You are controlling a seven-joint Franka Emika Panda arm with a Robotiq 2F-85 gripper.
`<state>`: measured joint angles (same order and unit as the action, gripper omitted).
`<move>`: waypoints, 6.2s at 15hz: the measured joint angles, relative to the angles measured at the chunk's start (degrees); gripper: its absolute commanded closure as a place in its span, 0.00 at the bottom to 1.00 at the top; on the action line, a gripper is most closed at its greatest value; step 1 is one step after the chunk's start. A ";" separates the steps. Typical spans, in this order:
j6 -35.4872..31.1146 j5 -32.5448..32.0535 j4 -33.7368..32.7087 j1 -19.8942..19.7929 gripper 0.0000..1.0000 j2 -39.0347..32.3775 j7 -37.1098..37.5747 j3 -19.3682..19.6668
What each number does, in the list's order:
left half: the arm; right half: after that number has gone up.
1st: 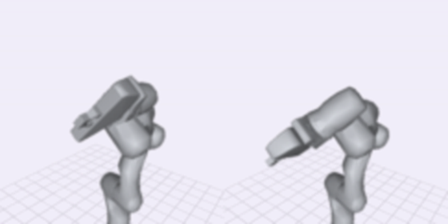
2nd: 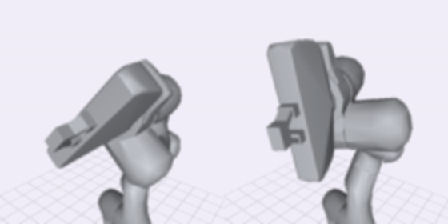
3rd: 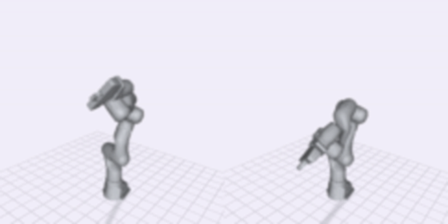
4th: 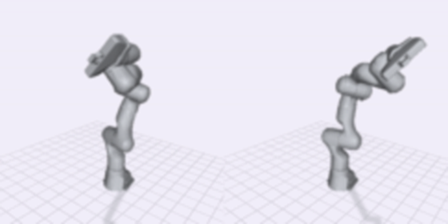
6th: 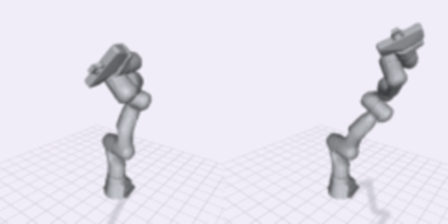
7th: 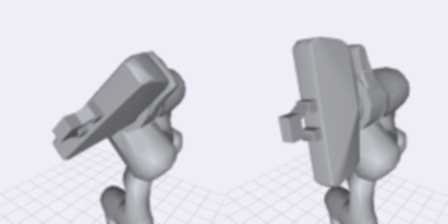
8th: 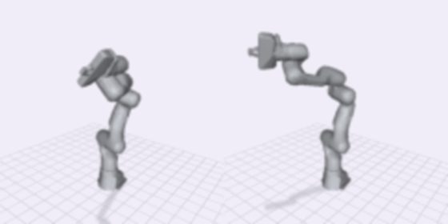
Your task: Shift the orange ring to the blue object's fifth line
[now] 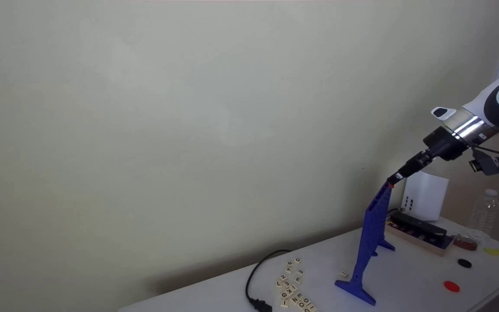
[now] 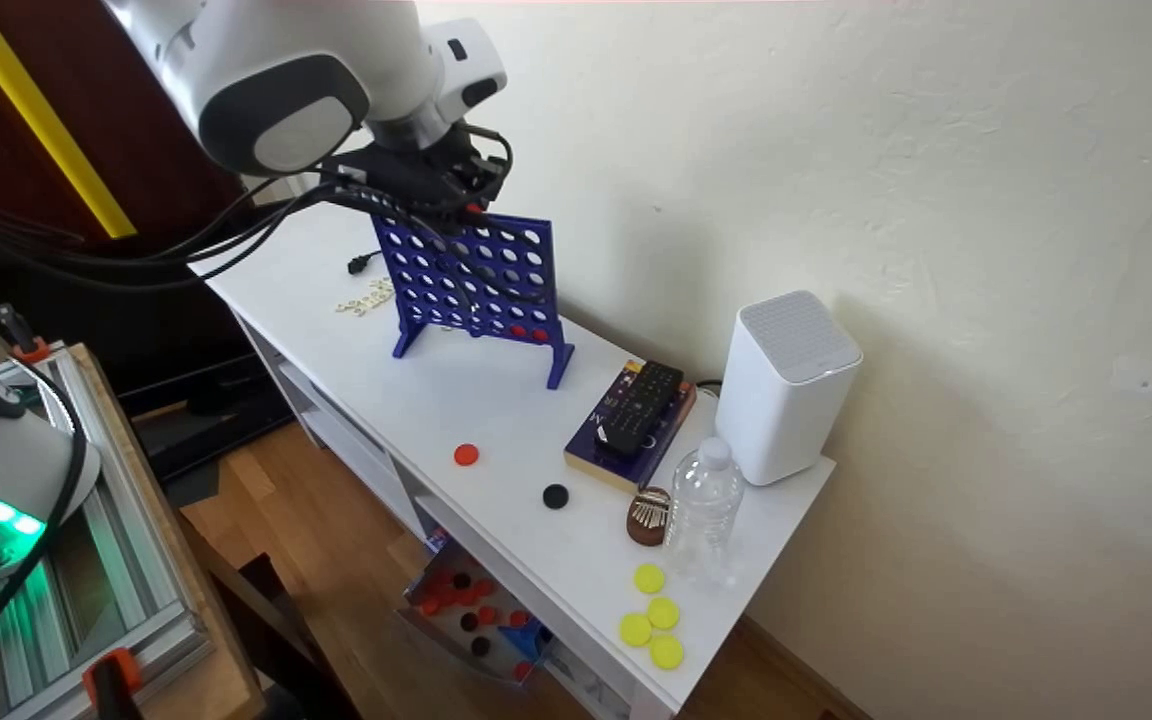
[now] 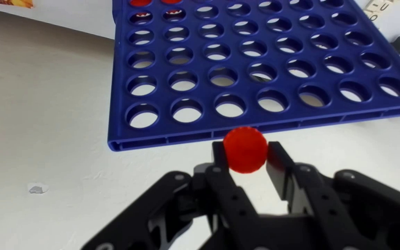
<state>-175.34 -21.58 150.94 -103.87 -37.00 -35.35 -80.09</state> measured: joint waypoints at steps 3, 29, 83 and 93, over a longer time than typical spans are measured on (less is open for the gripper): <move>0.00 0.00 -0.17 0.73 0.91 -0.01 0.00 0.48; -2.52 0.00 -2.00 6.88 0.91 -0.05 -0.08 5.08; -7.57 -1.79 -0.39 11.66 0.00 2.93 -0.10 9.87; -9.54 -1.86 0.37 10.20 0.00 2.88 0.08 8.10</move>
<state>-184.89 -23.45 151.31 -93.66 -34.12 -35.27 -71.99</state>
